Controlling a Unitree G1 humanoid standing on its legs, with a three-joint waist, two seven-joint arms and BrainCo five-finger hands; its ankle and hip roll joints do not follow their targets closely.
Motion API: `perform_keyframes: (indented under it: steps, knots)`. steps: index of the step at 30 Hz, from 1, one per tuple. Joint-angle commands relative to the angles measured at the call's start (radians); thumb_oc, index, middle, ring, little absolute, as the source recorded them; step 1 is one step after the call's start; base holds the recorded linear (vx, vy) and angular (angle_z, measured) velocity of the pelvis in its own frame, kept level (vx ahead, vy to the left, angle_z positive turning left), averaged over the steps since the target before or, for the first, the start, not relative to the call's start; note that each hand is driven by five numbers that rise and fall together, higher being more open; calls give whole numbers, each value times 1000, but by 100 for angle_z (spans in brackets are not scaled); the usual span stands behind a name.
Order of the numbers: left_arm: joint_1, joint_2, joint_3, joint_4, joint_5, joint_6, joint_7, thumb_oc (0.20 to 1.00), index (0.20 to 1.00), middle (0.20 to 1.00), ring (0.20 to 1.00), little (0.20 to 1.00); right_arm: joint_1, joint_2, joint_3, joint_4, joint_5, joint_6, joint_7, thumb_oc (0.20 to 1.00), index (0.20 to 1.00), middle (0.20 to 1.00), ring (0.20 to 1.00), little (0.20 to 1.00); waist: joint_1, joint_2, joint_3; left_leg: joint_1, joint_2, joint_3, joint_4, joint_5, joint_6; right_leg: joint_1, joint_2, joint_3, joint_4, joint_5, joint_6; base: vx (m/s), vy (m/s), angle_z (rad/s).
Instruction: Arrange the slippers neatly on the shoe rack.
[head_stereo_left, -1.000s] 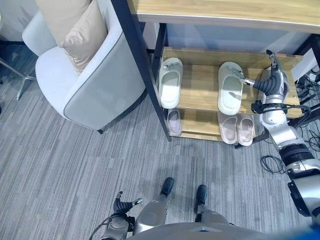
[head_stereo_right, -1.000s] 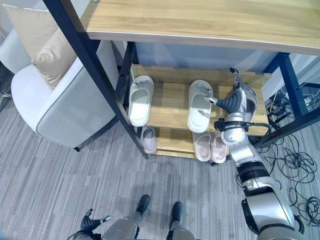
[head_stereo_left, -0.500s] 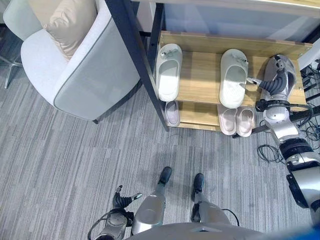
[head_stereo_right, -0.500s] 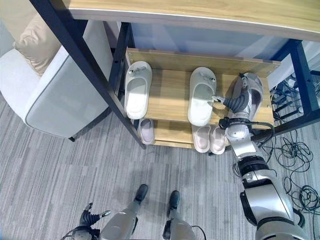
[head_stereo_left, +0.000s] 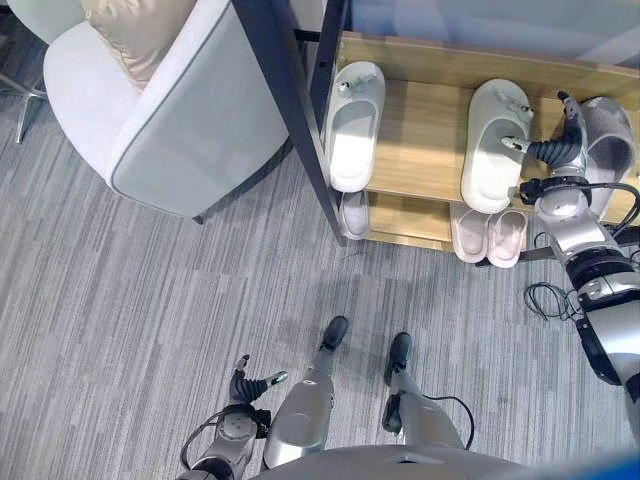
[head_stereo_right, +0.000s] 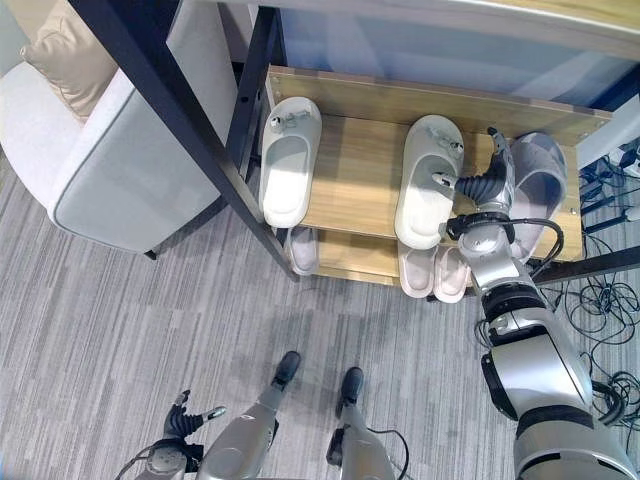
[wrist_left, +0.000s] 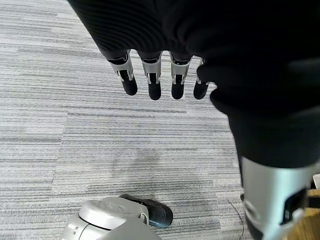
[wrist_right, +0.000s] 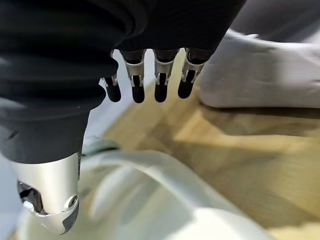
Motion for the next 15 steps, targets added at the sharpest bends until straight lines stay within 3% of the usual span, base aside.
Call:
perform_keyframes:
  steps: [1,9,15]
  knots:
    - [3,-25,-40,-5,-32,-52,6,1000,1000,1000,1000,1000,-66,-55,22,48,-25,-11,-51,1000,1000,1000,1000,1000,13,-30,-43,-26,-4,-61,-2,-42,-39,54,-38,-43,6,-66,89,30,2,-5]
    - [31,20,-29,-28,-34,-56,-2,1000,1000,1000,1000,1000,-163,-15,69,154,-9,34,-40,1000,1000,1000,1000,1000,26,-67,-26,-41,-4,-59,-2,-40,-46,46,-34,-54,6,-62,89,12,0,8]
    - [29,24,-22,-24,-59,-58,-7,1000,1000,1000,1000,1000,-189,15,81,197,21,41,-21,1000,1000,1000,1000,1000,23,-73,-20,-44,-1,-52,-2,-40,-45,36,-32,-43,6,-58,89,-7,8,1]
